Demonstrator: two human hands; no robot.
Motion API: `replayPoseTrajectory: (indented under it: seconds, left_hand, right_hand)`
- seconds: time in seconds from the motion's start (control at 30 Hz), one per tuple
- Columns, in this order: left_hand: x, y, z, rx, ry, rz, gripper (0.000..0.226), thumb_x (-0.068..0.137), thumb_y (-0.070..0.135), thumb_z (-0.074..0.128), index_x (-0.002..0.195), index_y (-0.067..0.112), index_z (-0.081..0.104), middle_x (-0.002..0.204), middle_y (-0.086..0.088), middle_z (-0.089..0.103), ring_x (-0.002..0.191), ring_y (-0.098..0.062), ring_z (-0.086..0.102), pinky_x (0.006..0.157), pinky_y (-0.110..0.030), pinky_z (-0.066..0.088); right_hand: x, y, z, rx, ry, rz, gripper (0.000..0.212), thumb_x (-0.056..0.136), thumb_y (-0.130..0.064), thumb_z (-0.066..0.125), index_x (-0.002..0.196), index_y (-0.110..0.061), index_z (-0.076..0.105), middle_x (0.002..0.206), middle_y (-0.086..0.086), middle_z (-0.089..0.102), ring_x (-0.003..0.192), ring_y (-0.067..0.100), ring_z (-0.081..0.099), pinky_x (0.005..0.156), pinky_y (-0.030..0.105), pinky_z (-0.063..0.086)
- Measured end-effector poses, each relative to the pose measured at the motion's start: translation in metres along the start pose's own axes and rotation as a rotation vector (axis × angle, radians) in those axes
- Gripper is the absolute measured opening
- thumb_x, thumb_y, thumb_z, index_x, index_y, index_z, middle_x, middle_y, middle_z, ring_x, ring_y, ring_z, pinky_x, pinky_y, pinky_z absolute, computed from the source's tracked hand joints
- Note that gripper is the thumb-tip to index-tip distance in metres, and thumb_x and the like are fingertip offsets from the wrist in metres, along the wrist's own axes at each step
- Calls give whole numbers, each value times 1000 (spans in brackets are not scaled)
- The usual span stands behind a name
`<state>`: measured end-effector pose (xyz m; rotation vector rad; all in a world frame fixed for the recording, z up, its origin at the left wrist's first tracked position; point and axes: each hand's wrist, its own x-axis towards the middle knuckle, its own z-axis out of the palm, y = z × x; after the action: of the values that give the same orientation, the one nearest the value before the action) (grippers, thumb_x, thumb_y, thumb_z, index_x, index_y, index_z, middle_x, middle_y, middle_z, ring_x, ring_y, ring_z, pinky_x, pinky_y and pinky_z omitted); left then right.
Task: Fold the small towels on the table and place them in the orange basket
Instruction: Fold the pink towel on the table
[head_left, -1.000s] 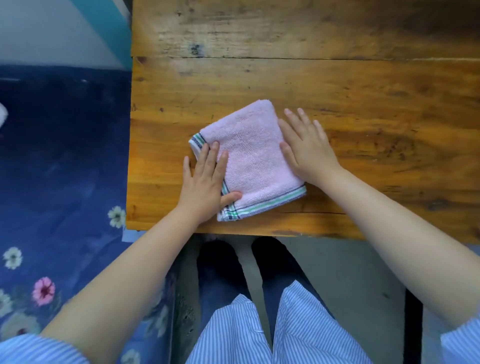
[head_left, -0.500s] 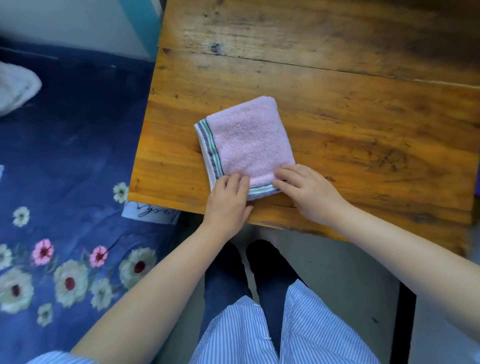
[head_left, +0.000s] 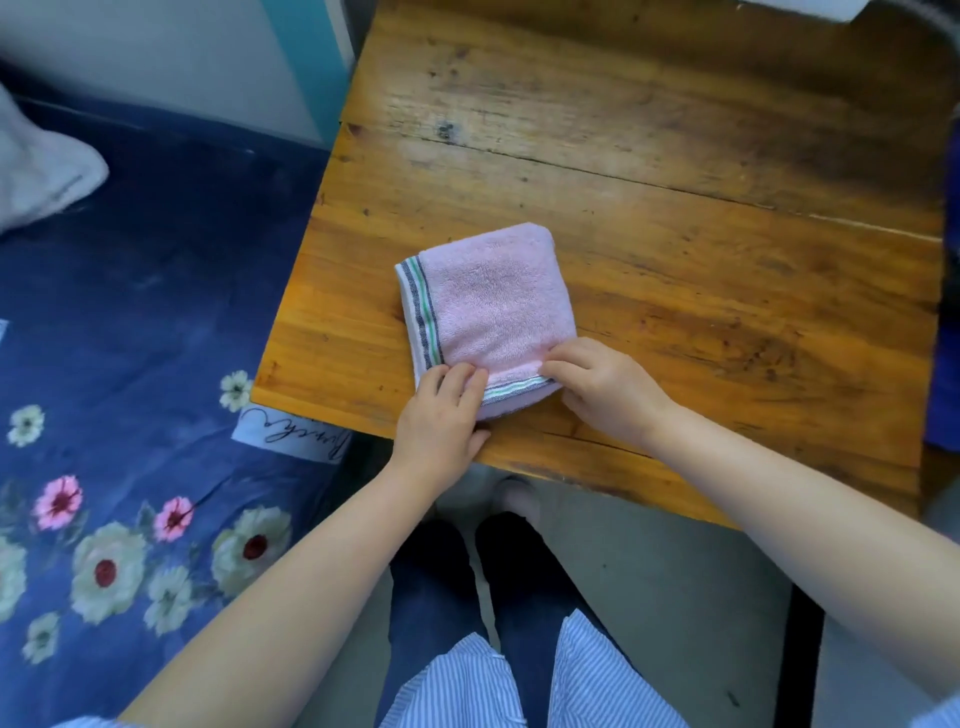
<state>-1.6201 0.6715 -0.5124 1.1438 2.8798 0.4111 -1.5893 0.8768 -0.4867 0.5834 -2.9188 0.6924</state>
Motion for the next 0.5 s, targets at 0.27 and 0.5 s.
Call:
replayPoseTrajectory:
  seconds: [0.27,0.5]
  left_hand:
    - [-26,-8,-27,-96,105,-36,50,53,3,68,99,10,48,78,-10,71,68,-25,67,50,-24,50]
    - [-81,-39,-100,-184,228,-232,33,67,18,40,100,13,45,80,-15,71,84,-18,45,57,-25,47]
  right_hand:
    - [-10,-26,-17,123,91,76,26,59,4,57,81,1,70,81,14,71,74,28,67,58,31,55]
    - [20,-90,-4,257,111,-14,40,71,-12,43,111,-6,46,111,30,57,105,28,42,91,26,37]
